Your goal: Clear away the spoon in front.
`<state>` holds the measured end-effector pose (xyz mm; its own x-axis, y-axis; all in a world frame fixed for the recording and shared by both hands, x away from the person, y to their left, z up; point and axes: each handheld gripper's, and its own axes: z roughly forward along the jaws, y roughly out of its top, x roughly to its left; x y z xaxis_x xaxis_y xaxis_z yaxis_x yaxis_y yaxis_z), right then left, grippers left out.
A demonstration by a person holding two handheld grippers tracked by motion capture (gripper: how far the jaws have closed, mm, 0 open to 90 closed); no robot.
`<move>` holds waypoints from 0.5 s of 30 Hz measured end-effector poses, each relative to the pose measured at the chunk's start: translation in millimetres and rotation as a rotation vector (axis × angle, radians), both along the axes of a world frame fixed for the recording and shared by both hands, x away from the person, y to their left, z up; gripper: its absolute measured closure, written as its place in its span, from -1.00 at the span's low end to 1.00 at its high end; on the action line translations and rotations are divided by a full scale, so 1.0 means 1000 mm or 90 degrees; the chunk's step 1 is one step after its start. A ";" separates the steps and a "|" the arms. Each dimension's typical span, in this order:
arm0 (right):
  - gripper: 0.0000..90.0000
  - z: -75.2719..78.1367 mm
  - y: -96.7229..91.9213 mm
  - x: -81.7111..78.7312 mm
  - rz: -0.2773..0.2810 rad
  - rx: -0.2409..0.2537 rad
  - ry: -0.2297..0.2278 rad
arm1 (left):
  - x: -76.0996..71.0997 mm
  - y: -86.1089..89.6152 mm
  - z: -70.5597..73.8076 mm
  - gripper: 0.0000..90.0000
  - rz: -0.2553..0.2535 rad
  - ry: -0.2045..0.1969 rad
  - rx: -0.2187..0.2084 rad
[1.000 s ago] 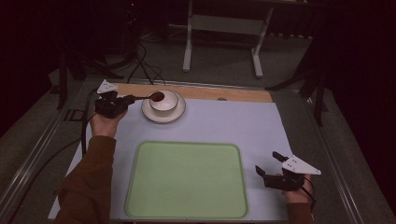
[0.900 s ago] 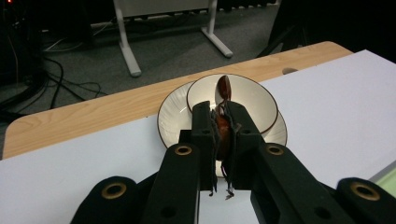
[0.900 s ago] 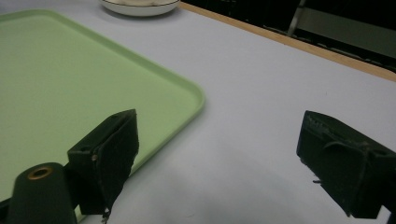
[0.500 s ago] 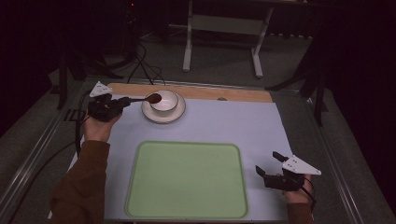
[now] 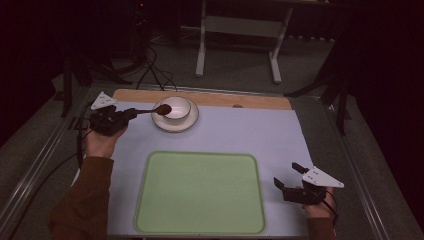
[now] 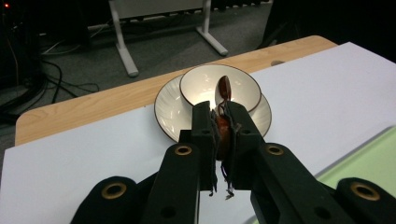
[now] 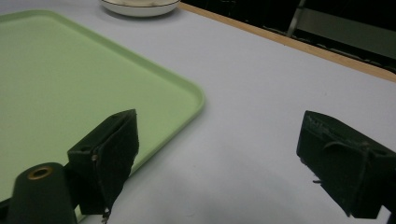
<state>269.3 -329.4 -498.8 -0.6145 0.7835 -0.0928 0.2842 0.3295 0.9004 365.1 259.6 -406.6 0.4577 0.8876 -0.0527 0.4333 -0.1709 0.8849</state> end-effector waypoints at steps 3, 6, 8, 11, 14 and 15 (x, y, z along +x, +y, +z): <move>-0.72 0.000 0.000 0.000 0.000 0.000 0.000 | -0.005 0.002 -0.001 0.86 -0.001 0.000 -0.002; -0.72 0.000 0.000 0.000 0.001 -0.001 0.000 | -0.010 0.002 -0.001 0.86 -0.002 0.001 -0.001; -0.72 0.000 0.000 0.000 0.000 -0.001 0.001 | -0.013 0.003 -0.001 0.86 -0.004 0.001 -0.001; -0.72 0.000 0.000 0.000 0.001 -0.001 0.000 | -0.016 0.002 -0.003 0.86 -0.007 0.003 -0.001; -0.72 0.000 0.000 0.000 0.001 -0.001 0.000 | -0.020 0.001 -0.005 0.86 -0.011 0.009 0.004; -0.72 0.000 0.000 0.000 0.001 0.000 0.001 | -0.020 0.001 -0.006 0.86 -0.011 0.010 0.006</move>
